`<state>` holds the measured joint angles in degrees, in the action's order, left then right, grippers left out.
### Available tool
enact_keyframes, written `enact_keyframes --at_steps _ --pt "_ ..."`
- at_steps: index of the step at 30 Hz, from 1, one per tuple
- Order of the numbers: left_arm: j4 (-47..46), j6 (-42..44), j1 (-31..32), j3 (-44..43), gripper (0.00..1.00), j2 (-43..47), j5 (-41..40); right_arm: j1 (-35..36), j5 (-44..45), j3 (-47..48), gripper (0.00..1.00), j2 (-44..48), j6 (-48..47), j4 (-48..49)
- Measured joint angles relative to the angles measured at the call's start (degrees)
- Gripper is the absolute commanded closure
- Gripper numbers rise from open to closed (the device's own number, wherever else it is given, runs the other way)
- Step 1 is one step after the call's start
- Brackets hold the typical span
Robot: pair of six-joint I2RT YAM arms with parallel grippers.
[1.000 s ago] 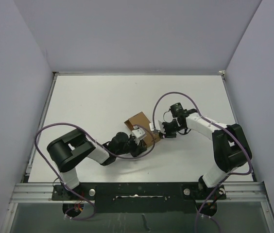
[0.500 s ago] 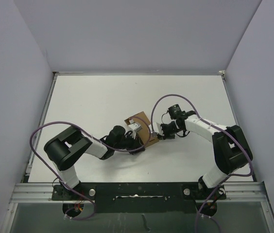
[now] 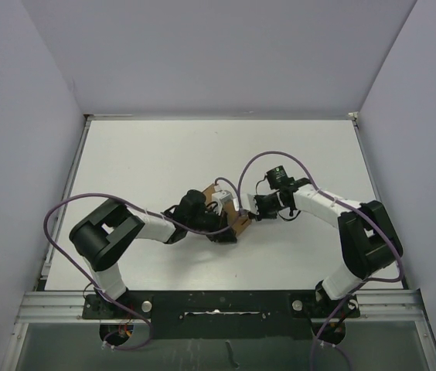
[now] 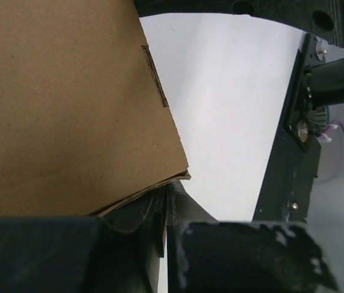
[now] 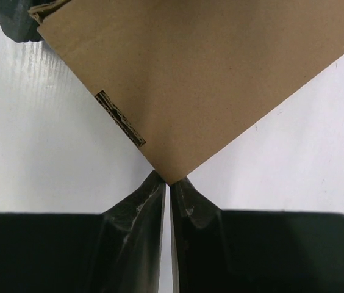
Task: Fold the paper box
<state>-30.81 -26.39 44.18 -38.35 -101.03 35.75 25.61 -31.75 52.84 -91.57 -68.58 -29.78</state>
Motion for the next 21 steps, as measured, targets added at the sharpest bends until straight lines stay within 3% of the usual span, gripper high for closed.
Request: enact_keyframes --at_steps 6,13,21 --pt "0.3 -1.3 -1.2 -0.2 0.78 0.0 1.6 -0.6 -0.3 -0.1 0.80 0.3 -0.4 -0.7" --pt "-5.8 -1.6 -3.1 4.9 0.59 6.8 -0.5 -7.4 -7.2 -1.4 0.71 5.1 -2.0 -5.4" --pt "-4.7 -4.7 -8.8 10.3 0.54 13.7 -1.4 -14.6 -13.6 -0.9 0.69 8.2 0.2 -6.7"
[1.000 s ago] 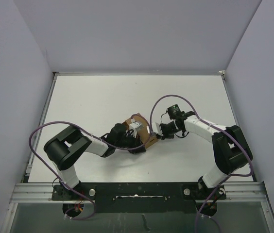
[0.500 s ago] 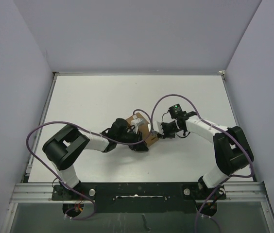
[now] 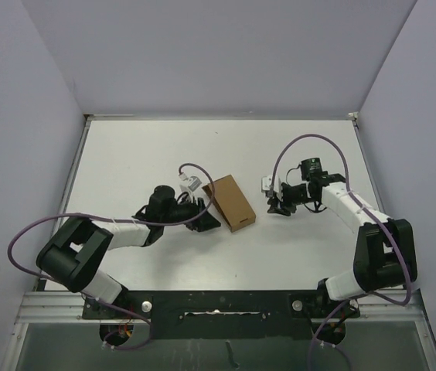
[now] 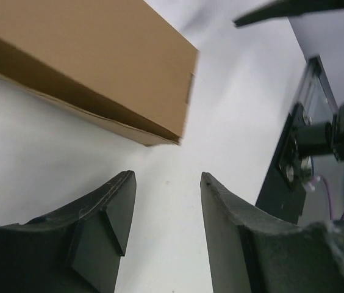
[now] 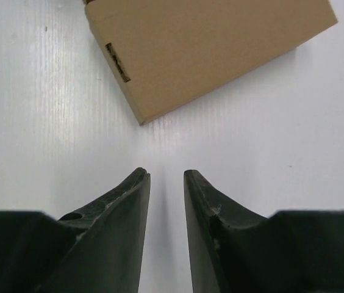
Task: Fold the paper box
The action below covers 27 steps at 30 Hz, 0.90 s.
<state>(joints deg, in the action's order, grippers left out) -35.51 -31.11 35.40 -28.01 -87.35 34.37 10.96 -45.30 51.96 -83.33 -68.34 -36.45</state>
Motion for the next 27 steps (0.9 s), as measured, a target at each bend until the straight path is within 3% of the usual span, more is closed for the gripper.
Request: enact_keyframes --at_steps 3,8,12,17,27 --pt "4.1 -2.9 -5.2 -2.3 0.52 0.2 -0.5 -0.9 -1.6 3.0 0.70 -1.5 3.7 -0.1" --pt "9.7 -6.5 -11.5 -6.8 0.48 0.2 -5.4 -0.7 -2.3 15.1 0.80 -11.3 8.9 0.0" --pt "14.4 -7.8 -12.5 -11.1 0.43 -0.2 -9.6 0.7 -0.5 25.3 0.90 -21.1 10.4 -0.5" --pt "16.2 -9.1 -13.1 -17.0 0.38 -3.7 -13.2 3.4 2.8 34.7 0.93 -30.8 10.2 -2.9" --pt "18.4 -12.3 -13.4 -21.0 0.36 -11.6 -16.0 8.6 6.6 38.6 0.93 -36.8 10.1 -5.3"
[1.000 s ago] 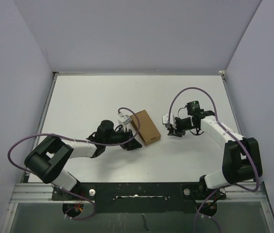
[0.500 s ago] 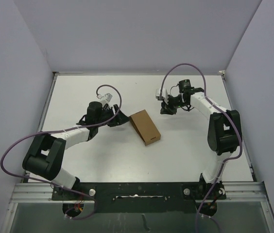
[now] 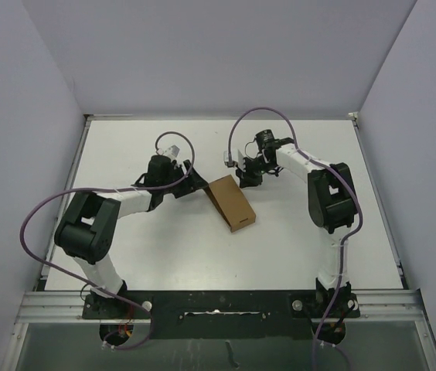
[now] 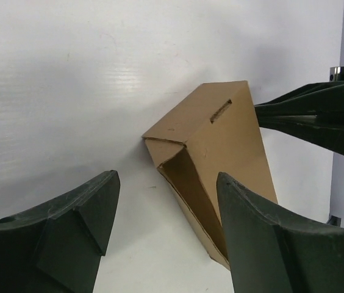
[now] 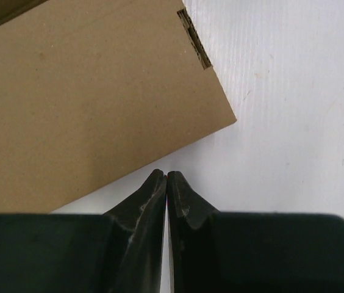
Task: Fold the paper box
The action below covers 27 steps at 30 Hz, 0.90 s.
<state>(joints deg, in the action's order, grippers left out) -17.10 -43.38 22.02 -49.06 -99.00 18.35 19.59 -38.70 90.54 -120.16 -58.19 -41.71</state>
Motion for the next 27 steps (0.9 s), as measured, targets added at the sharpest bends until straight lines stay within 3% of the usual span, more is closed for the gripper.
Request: enact_keyframes --at_steps 12,27 --pt "1.3 -3.2 0.9 -4.4 0.37 -5.8 -0.6 0.8 1.3 1.1 0.93 -1.6 0.0 0.3" --pt "-0.5 -6.3 1.9 -6.1 0.65 -9.0 1.2 2.5 0.6 -3.7 0.99 -1.1 -1.5 2.9"
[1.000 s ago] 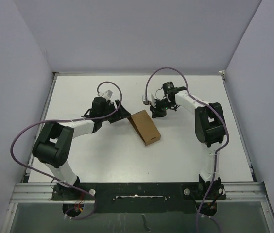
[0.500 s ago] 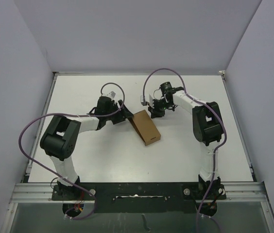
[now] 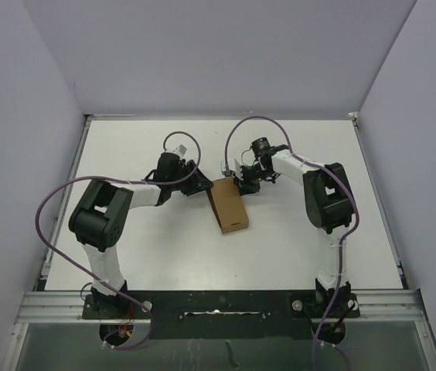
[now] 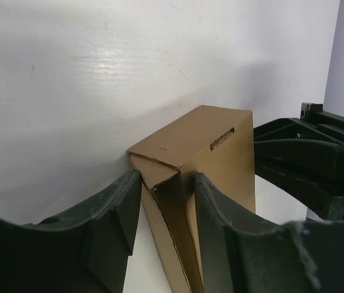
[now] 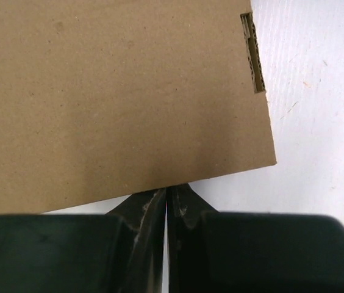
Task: Fold the paper box
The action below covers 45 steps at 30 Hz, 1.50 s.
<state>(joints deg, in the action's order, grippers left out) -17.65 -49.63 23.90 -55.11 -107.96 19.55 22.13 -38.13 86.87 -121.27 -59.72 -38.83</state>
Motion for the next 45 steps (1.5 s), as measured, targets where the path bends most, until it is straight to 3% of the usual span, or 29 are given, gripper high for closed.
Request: enact_keyframes --at_steps 6,17,25,38,45 --pt "-1.6 -0.3 -0.1 -0.6 0.69 -1.2 1.6 0.0 0.0 -0.2 1.00 0.2 0.0 0.2" --pt "-0.7 2.8 0.3 -3.2 0.89 -2.6 2.6 0.1 0.2 -1.3 1.00 0.9 0.0 0.8" --pt "1.7 6.8 2.1 -4.9 0.90 -2.6 1.0 0.4 2.2 -2.6 0.99 2.3 0.0 -0.2" --pt "3.7 8.5 4.8 1.1 0.62 3.5 2.4 -1.6 3.0 -11.8 0.72 9.1 -2.1 1.5" --pt "4.2 8.3 4.3 5.2 0.62 11.1 2.7 -6.3 -0.2 -14.6 0.73 12.5 -2.8 2.8"
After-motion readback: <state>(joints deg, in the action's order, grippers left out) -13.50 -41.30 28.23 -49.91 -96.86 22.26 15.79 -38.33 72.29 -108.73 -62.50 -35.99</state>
